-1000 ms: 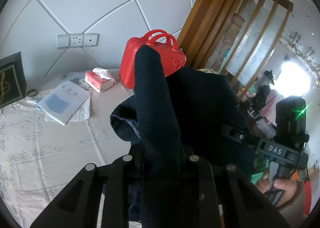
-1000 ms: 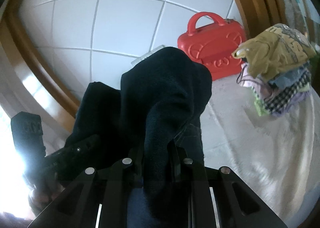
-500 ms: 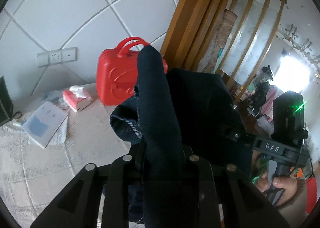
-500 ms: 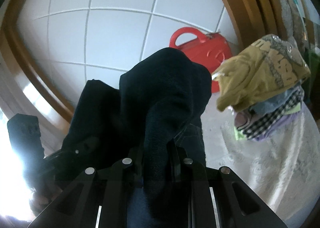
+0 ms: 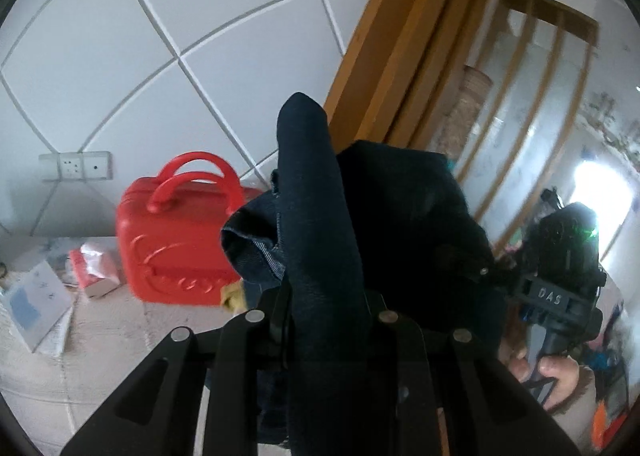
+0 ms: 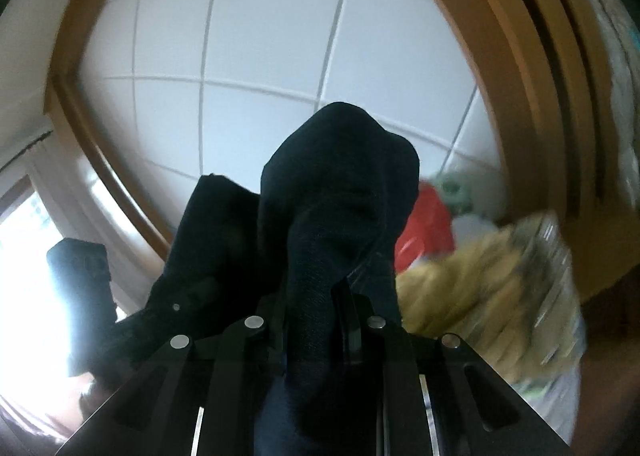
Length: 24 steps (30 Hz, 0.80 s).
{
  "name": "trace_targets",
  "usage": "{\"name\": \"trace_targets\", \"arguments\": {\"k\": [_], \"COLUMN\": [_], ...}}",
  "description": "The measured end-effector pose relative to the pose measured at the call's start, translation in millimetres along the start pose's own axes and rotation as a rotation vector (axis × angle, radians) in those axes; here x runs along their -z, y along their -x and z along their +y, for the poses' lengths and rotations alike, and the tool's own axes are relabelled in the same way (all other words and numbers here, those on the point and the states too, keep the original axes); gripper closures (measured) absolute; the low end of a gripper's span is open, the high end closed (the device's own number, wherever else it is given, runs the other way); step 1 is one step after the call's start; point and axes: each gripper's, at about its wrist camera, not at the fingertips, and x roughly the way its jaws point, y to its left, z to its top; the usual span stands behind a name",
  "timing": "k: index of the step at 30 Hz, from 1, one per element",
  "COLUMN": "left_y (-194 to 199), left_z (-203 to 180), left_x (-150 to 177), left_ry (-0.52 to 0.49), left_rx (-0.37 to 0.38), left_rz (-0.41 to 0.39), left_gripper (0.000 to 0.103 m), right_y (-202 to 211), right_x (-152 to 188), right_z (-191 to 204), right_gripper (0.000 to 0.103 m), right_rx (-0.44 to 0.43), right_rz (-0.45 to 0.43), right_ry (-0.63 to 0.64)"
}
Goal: Fold clothes
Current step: 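Lower the jeans onto the clothes stack and open both tools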
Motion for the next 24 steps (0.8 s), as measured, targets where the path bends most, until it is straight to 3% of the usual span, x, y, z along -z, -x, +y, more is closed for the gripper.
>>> {"name": "trace_targets", "arguments": {"k": [7, 8, 10, 12, 17, 20, 22, 24], "left_y": [-153.7, -179.9, -207.9, -219.4, -223.2, -222.3, -218.0, -212.1], "left_z": [20.9, 31.5, 53.5, 77.2, 87.0, 88.9, 84.0, 75.9], "left_x": [37.4, 53.4, 76.2, 92.8, 97.3, 95.3, 89.8, 82.6], "left_ry": [0.125, 0.15, 0.21, 0.273, 0.255, 0.235, 0.195, 0.141], "left_rx": [-0.048, -0.053, -0.049, -0.029, -0.039, -0.065, -0.108, -0.163], "left_rz": [0.259, 0.312, 0.34, 0.314, 0.297, 0.296, 0.308, 0.325], "left_gripper": [0.081, 0.077, 0.058, 0.027, 0.025, 0.017, 0.012, 0.005], "right_y": [-35.1, -40.2, -51.4, -65.2, -71.6, -73.8, -67.3, -61.0], "right_x": [-38.0, -43.4, -47.0, -32.2, -19.5, -20.3, -22.5, -24.9], "right_z": [-135.4, -154.8, -190.8, -214.1, -213.0, -215.3, -205.2, -196.7], "right_gripper": [0.086, 0.085, 0.081, 0.072, 0.068, 0.066, 0.059, 0.042], "right_rx": [0.012, 0.014, 0.023, 0.058, 0.068, 0.074, 0.09, 0.13], "right_rz": [0.101, 0.115, 0.136, 0.138, 0.115, 0.102, 0.089, 0.08], "right_ry": [-0.138, -0.158, -0.197, -0.211, -0.152, -0.161, -0.141, -0.106]}}
